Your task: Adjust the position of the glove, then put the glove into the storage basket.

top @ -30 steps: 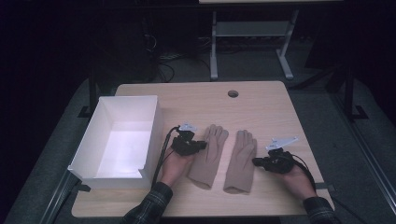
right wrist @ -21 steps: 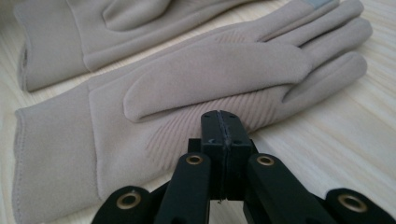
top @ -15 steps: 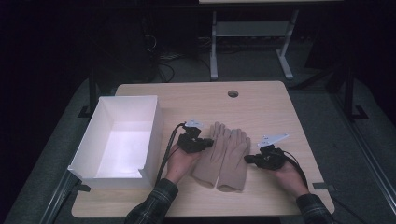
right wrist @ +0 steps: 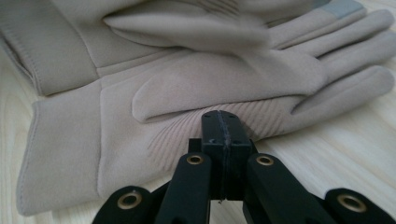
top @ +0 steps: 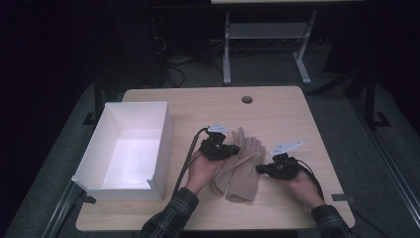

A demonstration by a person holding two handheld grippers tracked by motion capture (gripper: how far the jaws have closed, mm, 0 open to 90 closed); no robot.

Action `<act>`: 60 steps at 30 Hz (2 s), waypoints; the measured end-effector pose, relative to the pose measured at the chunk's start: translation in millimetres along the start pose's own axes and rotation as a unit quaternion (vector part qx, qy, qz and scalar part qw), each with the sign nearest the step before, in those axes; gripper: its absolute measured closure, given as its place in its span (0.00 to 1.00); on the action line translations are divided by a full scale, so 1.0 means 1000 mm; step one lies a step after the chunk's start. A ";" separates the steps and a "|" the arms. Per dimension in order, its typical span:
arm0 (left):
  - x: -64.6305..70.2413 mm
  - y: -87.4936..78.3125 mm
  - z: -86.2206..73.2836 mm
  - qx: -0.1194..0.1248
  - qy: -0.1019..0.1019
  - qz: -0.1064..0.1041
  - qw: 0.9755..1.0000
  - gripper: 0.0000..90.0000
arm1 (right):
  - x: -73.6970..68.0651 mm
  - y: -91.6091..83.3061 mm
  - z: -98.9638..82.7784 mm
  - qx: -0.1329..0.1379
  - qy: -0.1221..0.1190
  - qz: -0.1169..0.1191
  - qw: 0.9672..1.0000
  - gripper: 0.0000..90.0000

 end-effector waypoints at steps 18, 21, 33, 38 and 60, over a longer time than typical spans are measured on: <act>0.014 0.015 -0.005 -0.003 0.001 -0.023 1.000 0.80 | -0.006 0.008 0.005 0.000 -0.013 0.009 1.000 0.99; 0.017 0.013 -0.006 -0.010 0.011 -0.025 1.000 0.90 | -0.002 -0.002 0.003 0.003 -0.016 -0.002 1.000 0.96; 0.031 0.024 -0.033 -0.051 0.020 -0.044 0.998 0.95 | 0.030 -0.036 -0.010 0.034 0.024 -0.074 0.996 0.50; 0.032 0.033 -0.045 -0.072 0.027 -0.038 0.996 0.95 | 0.039 -0.035 -0.016 0.025 0.031 -0.106 0.994 0.33; 0.015 -0.020 -0.062 -0.125 0.078 -0.009 0.989 0.96 | 0.042 -0.022 -0.024 0.027 0.007 -0.149 0.988 0.15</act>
Point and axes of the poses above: each handheld gripper's, and its own axes: y roughly forward along the jaws, z roughly out of its top, x roughly to its right, the point moved 1 cm from there along y, roughly forward along the jaws, and after that the axes turned 8 degrees about x, right-handed, at the moved point
